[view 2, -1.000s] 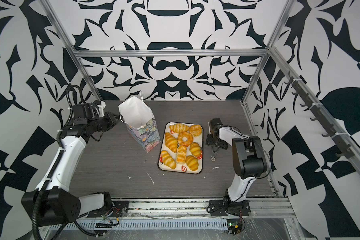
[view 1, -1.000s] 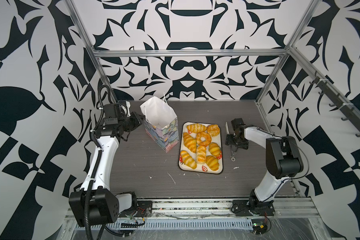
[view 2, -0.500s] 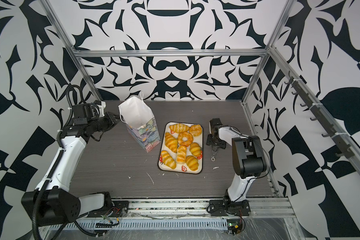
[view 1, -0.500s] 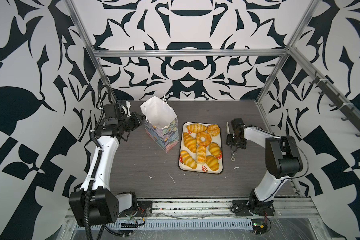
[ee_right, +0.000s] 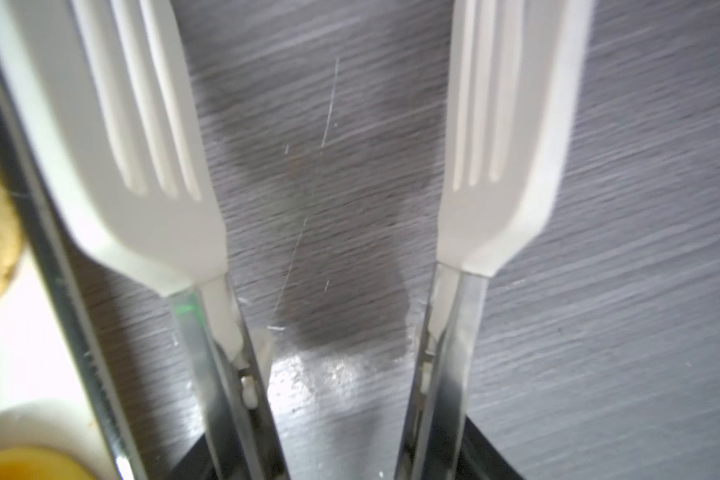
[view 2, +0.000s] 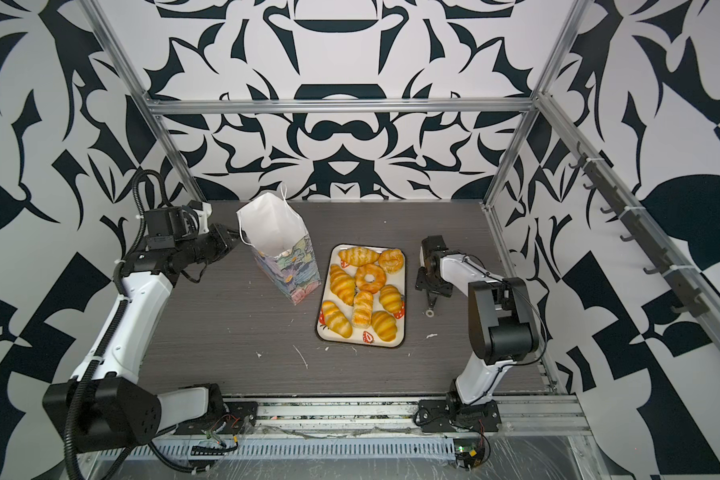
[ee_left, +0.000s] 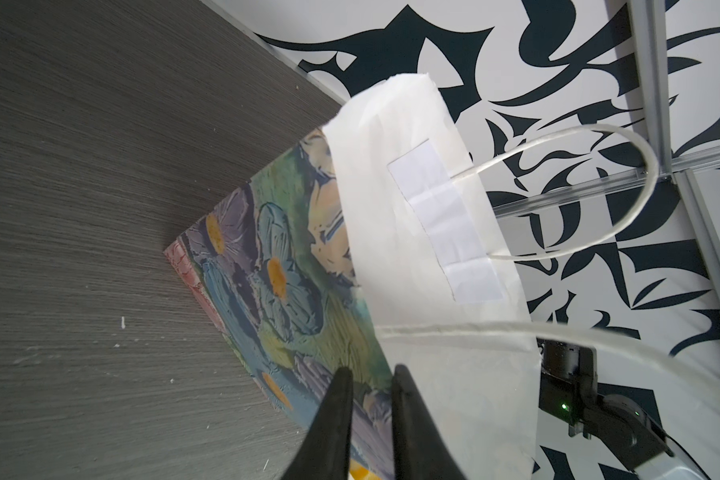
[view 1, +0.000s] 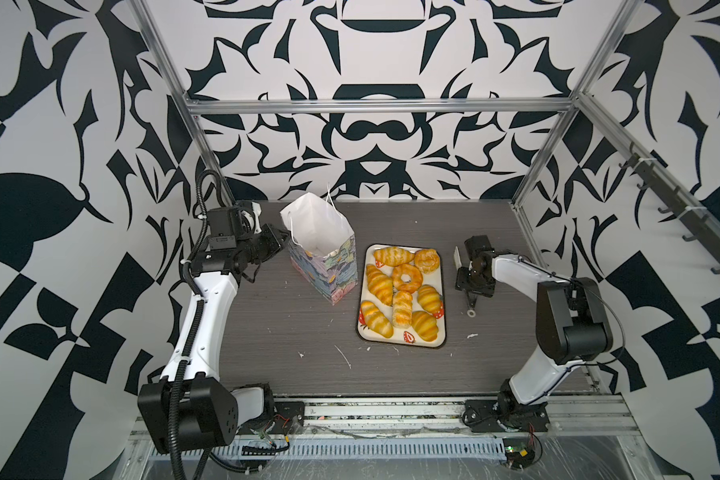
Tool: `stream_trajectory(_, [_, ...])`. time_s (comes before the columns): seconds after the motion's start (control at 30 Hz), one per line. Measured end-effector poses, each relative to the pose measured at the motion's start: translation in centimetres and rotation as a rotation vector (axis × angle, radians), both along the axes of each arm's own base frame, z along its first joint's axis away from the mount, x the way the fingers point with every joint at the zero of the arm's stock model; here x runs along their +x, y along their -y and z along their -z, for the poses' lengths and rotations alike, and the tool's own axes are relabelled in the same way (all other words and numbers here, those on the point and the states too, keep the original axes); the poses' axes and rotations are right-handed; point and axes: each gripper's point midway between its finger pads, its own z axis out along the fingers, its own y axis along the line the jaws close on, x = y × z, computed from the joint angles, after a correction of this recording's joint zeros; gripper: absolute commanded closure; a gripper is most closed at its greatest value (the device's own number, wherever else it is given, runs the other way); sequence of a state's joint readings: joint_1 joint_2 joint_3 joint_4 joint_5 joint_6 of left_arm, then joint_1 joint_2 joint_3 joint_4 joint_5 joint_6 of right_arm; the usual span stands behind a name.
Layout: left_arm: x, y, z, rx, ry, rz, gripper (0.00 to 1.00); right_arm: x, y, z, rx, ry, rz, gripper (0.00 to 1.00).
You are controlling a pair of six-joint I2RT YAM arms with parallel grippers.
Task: Place the fake bread into the paper bag
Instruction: 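Grasp the metal tongs near their hinge with the right gripper, then lift the tongs with the right gripper and carry them over the bread tray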
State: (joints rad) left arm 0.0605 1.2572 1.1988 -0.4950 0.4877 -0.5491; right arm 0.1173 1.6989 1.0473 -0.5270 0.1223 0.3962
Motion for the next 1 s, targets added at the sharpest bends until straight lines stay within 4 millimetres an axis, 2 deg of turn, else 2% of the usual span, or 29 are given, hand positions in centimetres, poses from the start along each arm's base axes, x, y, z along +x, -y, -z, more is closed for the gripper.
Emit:
stream_trajectory(0.17, [0.0,0.0,0.0,0.000,0.000,0.000,0.78,-0.2,0.0,-1.1,0.005,0.020,-0.004,0.38])
stream_trajectory(0.4, [0.0,0.0,0.0,0.000,0.000,0.000,0.78,-0.8,-0.1,-1.7,0.010,0.011,-0.007,0.42])
stream_trajectory(0.53, [0.0,0.0,0.0,0.000,0.000,0.000,0.78,-1.1,-0.1,-3.1,0.013,0.036,-0.008,0.45])
stream_trajectory(0.73, [0.0,0.0,0.0,0.000,0.000,0.000,0.78,-1.8,0.0,-5.2,0.009,0.070,-0.009,0.45])
stream_trajectory(1.0, [0.0,0.0,0.0,0.000,0.000,0.000,0.78,-3.2,-0.4,-6.1,-0.033,0.053,-0.038,0.46])
